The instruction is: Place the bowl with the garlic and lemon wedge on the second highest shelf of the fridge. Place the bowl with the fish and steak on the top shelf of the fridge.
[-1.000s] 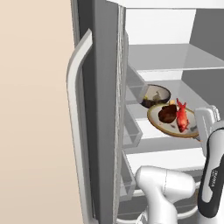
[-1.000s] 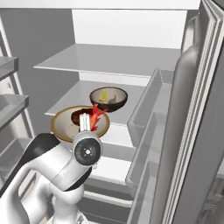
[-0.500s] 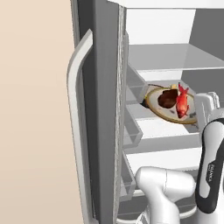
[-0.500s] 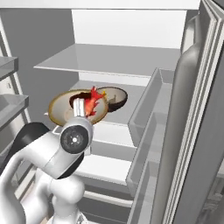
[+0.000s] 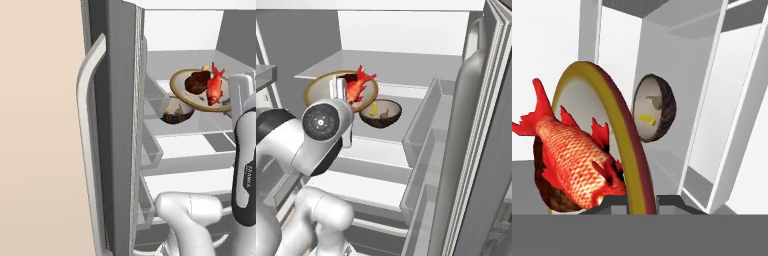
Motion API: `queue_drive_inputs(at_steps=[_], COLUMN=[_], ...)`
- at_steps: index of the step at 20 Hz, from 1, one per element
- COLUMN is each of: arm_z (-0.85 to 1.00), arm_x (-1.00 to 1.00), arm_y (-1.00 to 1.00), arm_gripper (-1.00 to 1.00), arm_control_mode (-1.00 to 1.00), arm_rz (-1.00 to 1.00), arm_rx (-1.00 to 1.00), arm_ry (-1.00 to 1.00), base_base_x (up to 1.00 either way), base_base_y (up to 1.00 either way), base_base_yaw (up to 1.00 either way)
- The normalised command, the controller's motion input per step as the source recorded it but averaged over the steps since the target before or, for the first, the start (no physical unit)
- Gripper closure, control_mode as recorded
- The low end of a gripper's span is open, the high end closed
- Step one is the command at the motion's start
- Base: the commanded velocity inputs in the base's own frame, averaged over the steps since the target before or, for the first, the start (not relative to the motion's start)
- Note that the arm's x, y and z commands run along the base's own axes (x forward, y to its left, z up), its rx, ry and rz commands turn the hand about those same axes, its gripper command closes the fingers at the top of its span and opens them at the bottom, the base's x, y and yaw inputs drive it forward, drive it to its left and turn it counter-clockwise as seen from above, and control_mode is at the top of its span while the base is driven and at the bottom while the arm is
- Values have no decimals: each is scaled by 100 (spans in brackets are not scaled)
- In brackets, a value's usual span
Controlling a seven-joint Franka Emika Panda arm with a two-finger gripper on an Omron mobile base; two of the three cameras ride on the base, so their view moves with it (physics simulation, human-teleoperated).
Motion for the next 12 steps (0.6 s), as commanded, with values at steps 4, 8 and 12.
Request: queue_drive_inputs(at_steps=[4, 8, 12], arm_z=[40, 0, 1], arm_x=[43, 90, 95], arm_y=[-5, -3, -11], arm_gripper=[100, 100, 100], arm_control_mode=[-100, -100, -100], arm_rz=[-2, 0, 0], arm_rx=[0, 0, 0], arm_ry=[-3, -1, -2], base_base_x=[0, 0, 0], base_base_y=[0, 0, 0], base_base_yaw=[0, 0, 0])
